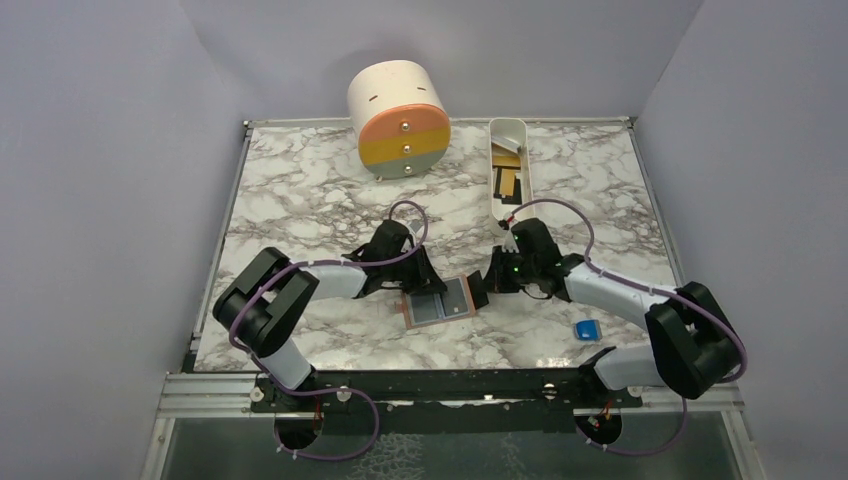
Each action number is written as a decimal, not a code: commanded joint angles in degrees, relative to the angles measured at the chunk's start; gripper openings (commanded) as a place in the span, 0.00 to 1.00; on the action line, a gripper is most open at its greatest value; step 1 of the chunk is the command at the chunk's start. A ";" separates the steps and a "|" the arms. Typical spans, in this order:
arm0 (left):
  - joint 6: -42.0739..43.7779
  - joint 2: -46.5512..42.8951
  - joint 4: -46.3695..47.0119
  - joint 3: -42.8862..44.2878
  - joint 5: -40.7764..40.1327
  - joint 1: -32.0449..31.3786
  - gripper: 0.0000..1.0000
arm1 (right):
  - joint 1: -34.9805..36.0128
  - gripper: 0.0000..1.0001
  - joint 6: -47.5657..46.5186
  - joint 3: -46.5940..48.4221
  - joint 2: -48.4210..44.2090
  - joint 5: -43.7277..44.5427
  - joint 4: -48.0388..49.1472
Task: Put the credit cards into the card holder
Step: Insert the credit card into the card holder.
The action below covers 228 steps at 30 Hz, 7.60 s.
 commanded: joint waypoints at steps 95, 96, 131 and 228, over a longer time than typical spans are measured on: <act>16.17 -9.91 -30.07 1.79 -17.40 1.92 0.44 | 2.17 0.01 5.71 2.48 11.00 -17.31 10.89; 16.06 -9.75 -29.59 1.46 -17.22 1.92 0.42 | 2.17 0.01 5.57 2.31 11.11 -17.24 10.99; 14.01 -13.98 -33.55 -2.19 -12.04 5.09 0.52 | 2.12 0.01 3.13 4.06 14.89 -21.94 12.36; 15.01 -5.44 -20.33 -3.55 -9.33 5.13 0.02 | -2.05 0.01 6.65 -1.77 13.72 -27.23 16.69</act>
